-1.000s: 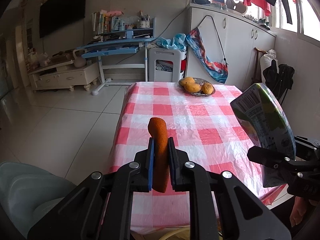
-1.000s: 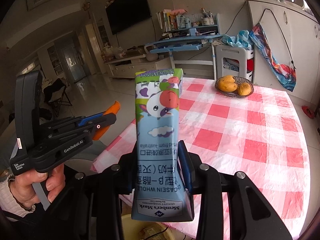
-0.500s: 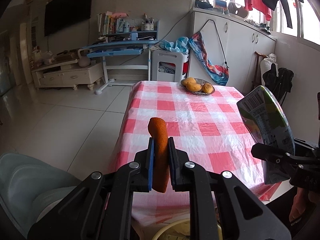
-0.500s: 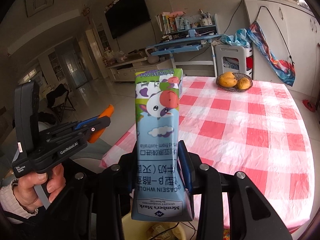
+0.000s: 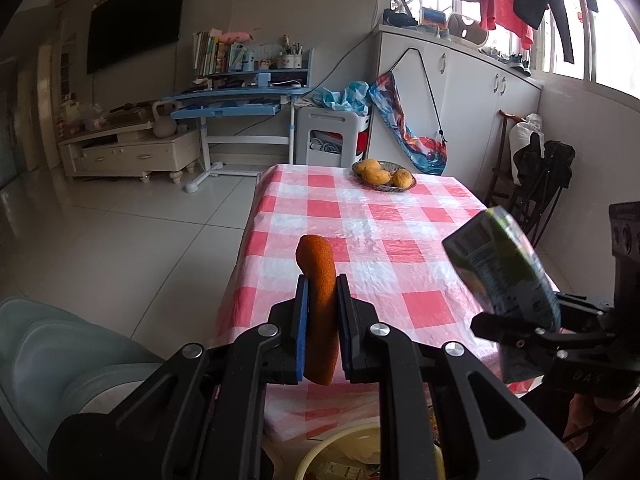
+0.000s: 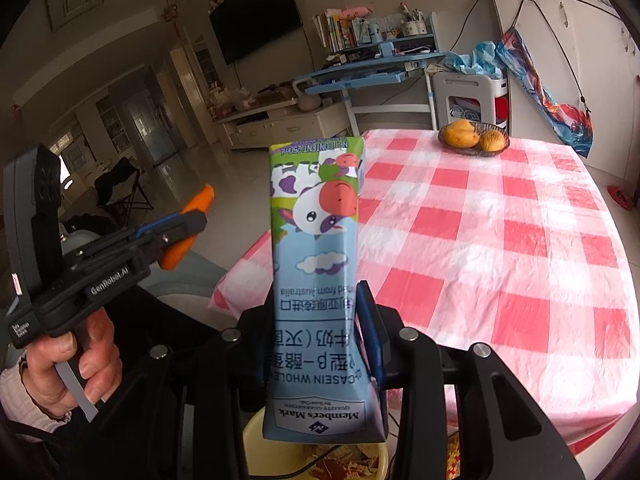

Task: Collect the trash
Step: 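Lift sweet potato and milk carton and carry both toward the yellow bucket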

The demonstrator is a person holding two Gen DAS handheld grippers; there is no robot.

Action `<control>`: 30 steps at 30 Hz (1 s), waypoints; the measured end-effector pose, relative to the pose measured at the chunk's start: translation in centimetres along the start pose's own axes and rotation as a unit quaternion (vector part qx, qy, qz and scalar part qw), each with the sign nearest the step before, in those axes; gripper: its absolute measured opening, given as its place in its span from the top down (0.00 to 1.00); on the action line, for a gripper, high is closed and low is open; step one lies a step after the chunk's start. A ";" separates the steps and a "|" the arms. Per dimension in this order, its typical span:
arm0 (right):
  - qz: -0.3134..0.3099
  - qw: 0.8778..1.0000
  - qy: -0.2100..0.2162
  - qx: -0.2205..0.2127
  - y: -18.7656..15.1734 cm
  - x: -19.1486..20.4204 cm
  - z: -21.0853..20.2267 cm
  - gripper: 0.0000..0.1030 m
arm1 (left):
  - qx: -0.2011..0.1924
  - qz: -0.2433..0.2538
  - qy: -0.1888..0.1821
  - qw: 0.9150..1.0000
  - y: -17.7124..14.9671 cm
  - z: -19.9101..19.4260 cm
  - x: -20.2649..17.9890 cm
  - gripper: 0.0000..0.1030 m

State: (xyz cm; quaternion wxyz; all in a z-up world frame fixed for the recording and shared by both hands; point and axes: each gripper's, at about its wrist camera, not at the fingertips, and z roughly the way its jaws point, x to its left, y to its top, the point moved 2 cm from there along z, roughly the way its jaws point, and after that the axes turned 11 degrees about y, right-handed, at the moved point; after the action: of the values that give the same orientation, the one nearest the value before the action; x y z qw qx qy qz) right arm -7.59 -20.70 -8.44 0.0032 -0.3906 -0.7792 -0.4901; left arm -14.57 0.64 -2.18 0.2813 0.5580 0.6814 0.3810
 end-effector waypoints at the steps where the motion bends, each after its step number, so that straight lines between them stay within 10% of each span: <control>1: -0.001 1.000 -0.001 0.003 -0.2 0.1 0.1 0.64 | -0.001 0.000 -0.001 1.000 -0.1 -0.1 0.0 0.87; 30: -0.010 1.000 -0.002 0.030 -2.4 0.6 0.3 0.64 | 0.004 0.016 -0.001 1.000 -1.1 0.1 -0.8 0.87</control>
State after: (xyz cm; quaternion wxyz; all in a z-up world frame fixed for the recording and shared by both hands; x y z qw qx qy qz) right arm -9.34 -20.63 -10.15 0.0086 -0.3837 -0.7974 -0.4657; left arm -14.88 -0.21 -3.16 0.2736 0.5705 0.6736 0.3820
